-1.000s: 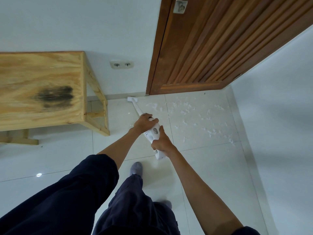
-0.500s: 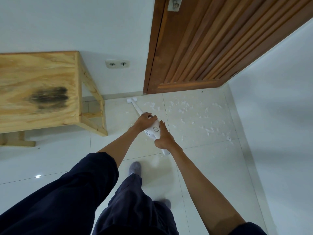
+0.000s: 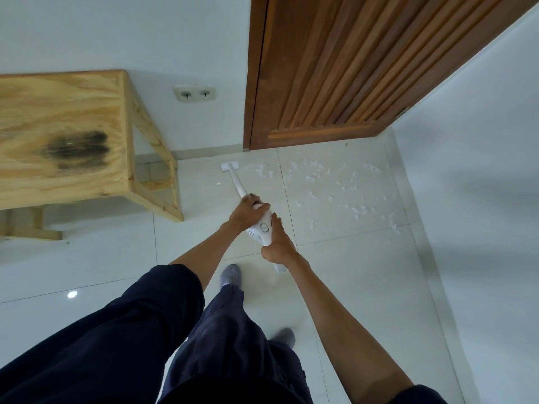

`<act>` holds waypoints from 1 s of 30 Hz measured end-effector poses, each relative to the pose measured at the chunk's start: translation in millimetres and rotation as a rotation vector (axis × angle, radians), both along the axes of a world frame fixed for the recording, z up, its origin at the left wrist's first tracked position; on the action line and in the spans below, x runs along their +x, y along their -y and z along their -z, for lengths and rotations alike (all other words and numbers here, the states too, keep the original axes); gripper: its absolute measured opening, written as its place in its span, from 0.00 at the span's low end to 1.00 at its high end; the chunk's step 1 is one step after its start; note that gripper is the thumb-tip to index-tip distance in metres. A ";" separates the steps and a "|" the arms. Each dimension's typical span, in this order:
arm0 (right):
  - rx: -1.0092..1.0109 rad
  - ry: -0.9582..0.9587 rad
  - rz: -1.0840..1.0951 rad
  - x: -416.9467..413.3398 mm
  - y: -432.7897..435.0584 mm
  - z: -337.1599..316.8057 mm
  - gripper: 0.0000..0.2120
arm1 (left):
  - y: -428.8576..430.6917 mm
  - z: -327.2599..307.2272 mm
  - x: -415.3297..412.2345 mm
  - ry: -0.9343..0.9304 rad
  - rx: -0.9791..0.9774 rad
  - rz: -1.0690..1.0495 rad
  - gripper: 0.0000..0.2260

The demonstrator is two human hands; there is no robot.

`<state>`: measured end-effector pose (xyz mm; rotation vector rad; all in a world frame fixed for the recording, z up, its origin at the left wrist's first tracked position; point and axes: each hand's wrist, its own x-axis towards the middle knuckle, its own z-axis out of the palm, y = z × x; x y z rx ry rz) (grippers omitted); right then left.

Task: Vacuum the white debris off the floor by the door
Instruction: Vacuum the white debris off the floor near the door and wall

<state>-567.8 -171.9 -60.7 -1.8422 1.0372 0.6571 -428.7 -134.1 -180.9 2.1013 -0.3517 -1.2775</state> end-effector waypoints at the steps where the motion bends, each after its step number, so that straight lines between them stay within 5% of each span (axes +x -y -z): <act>1: -0.004 0.001 -0.003 -6.6 -1.4 1.3 0.46 | -2.0 -1.0 -6.9 0.003 0.005 -0.004 0.27; 8: -0.019 0.032 -0.030 -76.1 -11.4 4.2 0.44 | -14.7 -17.8 -80.9 0.029 -0.037 -0.030 0.14; 18: 0.020 0.054 -0.027 -197.6 -24.2 16.6 0.43 | -37.2 3.4 -200.2 0.057 -0.054 -0.062 0.26; 30: -0.001 0.088 -0.086 -290.4 -45.9 19.6 0.41 | -61.2 5.5 -295.6 0.080 -0.082 -0.097 0.21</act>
